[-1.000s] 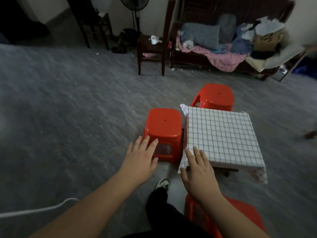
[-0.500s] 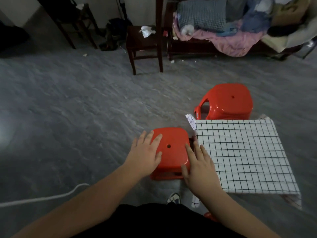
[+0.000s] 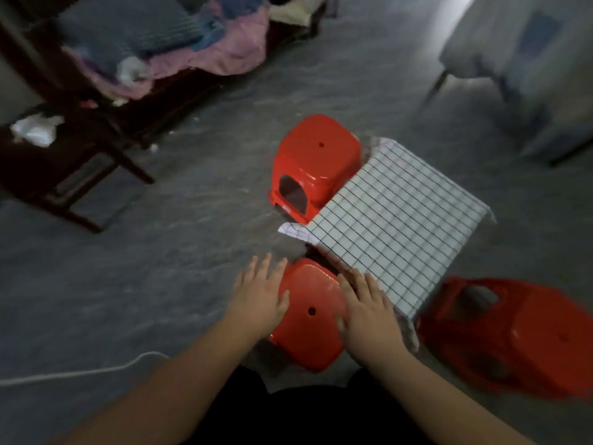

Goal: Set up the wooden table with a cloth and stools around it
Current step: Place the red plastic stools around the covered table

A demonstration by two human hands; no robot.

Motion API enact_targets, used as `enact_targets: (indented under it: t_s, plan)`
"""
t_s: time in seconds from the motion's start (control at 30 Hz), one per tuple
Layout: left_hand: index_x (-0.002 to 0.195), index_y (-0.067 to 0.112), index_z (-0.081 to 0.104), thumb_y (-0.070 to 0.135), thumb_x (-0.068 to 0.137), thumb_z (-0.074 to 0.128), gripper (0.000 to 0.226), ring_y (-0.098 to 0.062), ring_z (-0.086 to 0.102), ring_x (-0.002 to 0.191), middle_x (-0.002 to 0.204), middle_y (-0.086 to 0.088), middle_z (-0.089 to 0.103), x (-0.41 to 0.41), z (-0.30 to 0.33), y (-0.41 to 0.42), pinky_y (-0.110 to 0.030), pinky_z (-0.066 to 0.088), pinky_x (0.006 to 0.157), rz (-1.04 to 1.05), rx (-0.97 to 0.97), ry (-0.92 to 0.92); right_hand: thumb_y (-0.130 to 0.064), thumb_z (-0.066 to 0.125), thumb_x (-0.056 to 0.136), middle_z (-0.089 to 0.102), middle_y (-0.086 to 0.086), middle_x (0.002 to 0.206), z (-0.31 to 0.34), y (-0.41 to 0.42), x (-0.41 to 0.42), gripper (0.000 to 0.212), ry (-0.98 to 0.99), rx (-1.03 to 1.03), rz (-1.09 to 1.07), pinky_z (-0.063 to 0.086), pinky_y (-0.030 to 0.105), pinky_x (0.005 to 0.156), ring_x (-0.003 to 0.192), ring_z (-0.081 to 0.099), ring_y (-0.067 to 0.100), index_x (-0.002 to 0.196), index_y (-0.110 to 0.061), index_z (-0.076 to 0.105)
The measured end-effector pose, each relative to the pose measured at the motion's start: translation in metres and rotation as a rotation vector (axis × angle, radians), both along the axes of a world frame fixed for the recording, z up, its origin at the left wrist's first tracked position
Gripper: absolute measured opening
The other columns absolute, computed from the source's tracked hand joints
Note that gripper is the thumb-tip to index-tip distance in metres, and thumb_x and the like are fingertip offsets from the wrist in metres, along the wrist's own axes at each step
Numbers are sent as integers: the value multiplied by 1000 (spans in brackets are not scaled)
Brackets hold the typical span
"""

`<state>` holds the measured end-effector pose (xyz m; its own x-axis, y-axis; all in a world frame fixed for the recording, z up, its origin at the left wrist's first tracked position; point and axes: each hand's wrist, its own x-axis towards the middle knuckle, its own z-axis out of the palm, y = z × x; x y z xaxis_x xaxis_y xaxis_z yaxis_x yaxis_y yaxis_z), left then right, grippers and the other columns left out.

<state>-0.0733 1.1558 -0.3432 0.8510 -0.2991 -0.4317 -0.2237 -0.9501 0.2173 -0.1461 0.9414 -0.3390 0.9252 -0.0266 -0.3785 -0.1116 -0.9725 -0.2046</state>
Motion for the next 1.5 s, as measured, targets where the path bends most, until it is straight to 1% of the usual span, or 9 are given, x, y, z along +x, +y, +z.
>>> enact_targets:
  t_s: [0.07,0.2,0.37,0.5,0.7,0.83,0.93,1.13,1.5]
  plan:
    - [157,28,9,46,97,41,70,-30,8,151,165,-8,9,20,-7,18,-49,16,121,-88,-30,27,-44,43,93,15,7,166,-5,25,-10,69,41,0,-178,21,51,121,153,10,27,156,-27,22]
    - [157,26,12,44,97,42,69,-28,8,151,165,-8,11,41,-22,33,-48,16,121,-245,-85,39,-45,44,93,12,6,166,-16,59,-31,73,84,0,-445,19,49,121,153,7,27,158,-29,15]
    - [155,22,24,54,88,28,74,-33,18,149,162,-14,19,41,-65,37,-51,22,119,-311,-102,67,-43,48,92,15,6,166,-49,74,-57,73,103,14,-604,21,48,120,152,11,27,157,-29,18]
    - [155,22,21,44,93,52,73,-35,15,149,164,-16,8,32,-136,29,-52,22,119,-352,-79,94,-38,58,89,19,12,164,-118,67,-75,75,100,68,-748,28,50,117,149,19,32,156,-26,26]
    - [157,27,4,54,91,53,86,-38,11,149,164,-18,1,31,-283,7,-53,21,119,-316,-44,125,-42,57,93,5,16,165,-262,51,-89,81,108,162,-942,26,51,118,148,16,38,158,-34,10]
    - [156,32,-4,58,88,58,96,-41,14,148,163,-18,-6,28,-344,-2,-52,24,118,-226,-105,164,-47,58,94,-1,17,165,-328,52,-87,86,79,291,-1034,22,52,117,148,14,41,157,-41,0]
    - [155,38,-7,54,85,65,101,-39,16,148,164,-12,-10,25,-356,0,-53,27,117,-162,-210,181,-42,63,92,-1,16,165,-345,61,-85,89,-22,392,-1134,25,52,117,147,20,39,156,-43,1]
    - [155,36,-3,47,84,70,103,-34,12,149,163,-11,-5,23,-355,-3,-47,21,119,-103,-257,189,-28,69,88,22,8,155,-342,67,-79,91,-120,440,-1232,34,46,111,136,39,32,156,-39,10]
    - [156,36,0,41,84,73,104,-29,15,148,163,-6,-2,21,-346,18,-46,23,119,-120,-320,261,-32,69,89,16,5,161,-325,89,-91,92,-114,450,-1254,32,44,114,142,34,28,156,-42,7]
